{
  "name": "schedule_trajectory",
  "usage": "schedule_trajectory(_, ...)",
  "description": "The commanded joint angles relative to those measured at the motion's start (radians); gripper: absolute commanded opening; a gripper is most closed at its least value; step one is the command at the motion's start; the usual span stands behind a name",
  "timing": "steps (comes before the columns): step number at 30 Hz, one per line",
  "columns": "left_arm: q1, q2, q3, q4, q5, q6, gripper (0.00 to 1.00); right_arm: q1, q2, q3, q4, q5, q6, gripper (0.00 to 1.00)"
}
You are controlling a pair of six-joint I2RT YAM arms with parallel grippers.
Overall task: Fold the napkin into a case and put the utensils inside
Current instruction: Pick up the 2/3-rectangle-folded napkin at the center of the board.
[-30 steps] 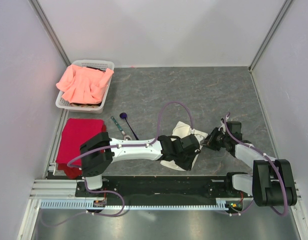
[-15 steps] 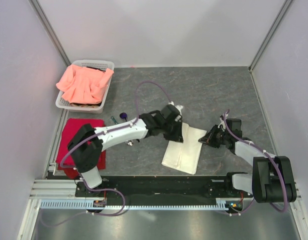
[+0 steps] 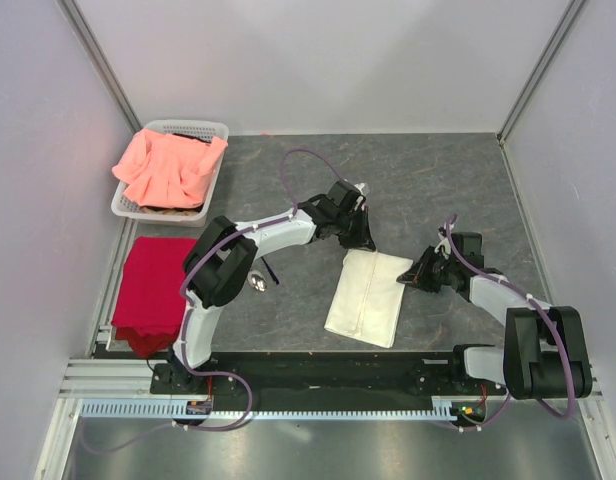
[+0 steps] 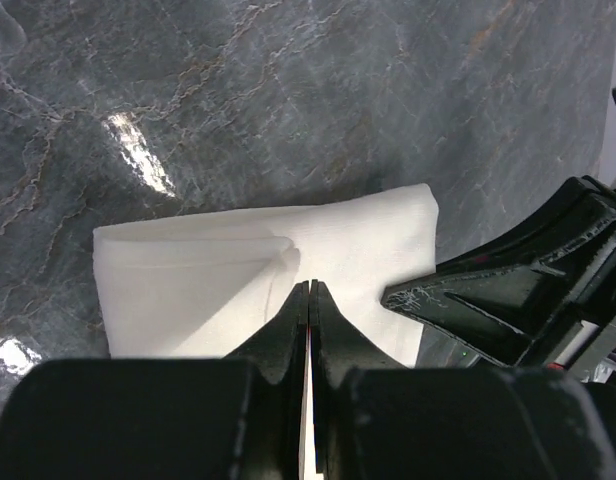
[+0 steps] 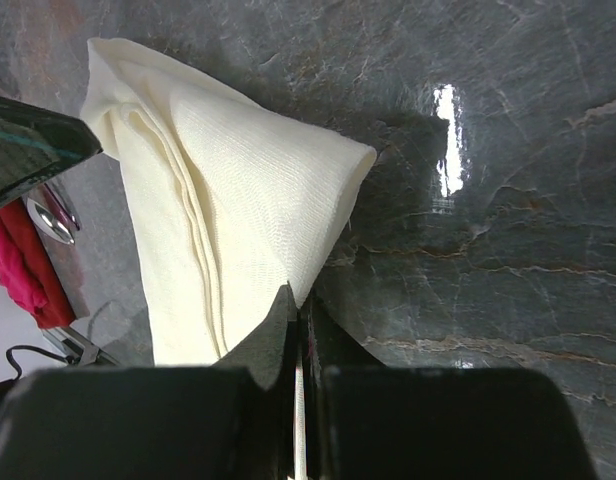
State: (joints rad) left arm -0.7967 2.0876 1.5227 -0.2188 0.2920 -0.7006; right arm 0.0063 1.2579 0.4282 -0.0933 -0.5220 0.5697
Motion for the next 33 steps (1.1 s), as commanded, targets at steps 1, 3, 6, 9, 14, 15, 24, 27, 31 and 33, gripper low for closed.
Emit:
schedule_trajectory(1,0.011,0.002,0.001,0.076,0.047,-0.043,0.05,-0.002,0.017,0.044,-0.014,-0.004,-0.037,0.0)
schedule_trajectory(3,0.011,-0.003,-0.025,0.094,0.062,-0.042,0.05,-0.003,0.014,0.047,-0.025,0.003,-0.048,0.0)
schedule_trajectory(6,0.016,0.008,-0.033,0.093,0.053,-0.031,0.04,-0.003,0.006,0.055,-0.039,0.013,-0.057,0.0)
schedule_trajectory(9,0.027,0.026,-0.032,0.102,0.053,-0.039,0.03,-0.003,0.005,0.069,-0.042,0.013,-0.064,0.0)
schedule_trajectory(14,0.028,0.049,-0.038,0.116,0.053,-0.056,0.02,0.0,0.011,0.096,-0.068,0.016,-0.077,0.0)
schedule_trajectory(15,0.028,0.049,-0.041,0.124,0.058,-0.059,0.02,0.004,0.006,0.096,-0.068,0.016,-0.076,0.0)
schedule_trajectory(24,0.03,0.029,-0.081,0.145,0.075,-0.062,0.02,0.011,0.003,0.095,-0.065,0.016,-0.076,0.0)
schedule_trajectory(27,0.034,0.057,-0.072,0.144,0.099,-0.092,0.02,0.026,-0.006,0.103,-0.062,0.028,-0.068,0.0)
schedule_trajectory(31,0.036,0.106,-0.058,0.17,0.147,-0.134,0.02,0.05,0.008,0.113,-0.062,0.022,-0.053,0.0)
schedule_trajectory(33,0.036,0.111,-0.064,0.173,0.144,-0.145,0.02,0.076,-0.002,0.124,-0.063,0.031,-0.042,0.0)
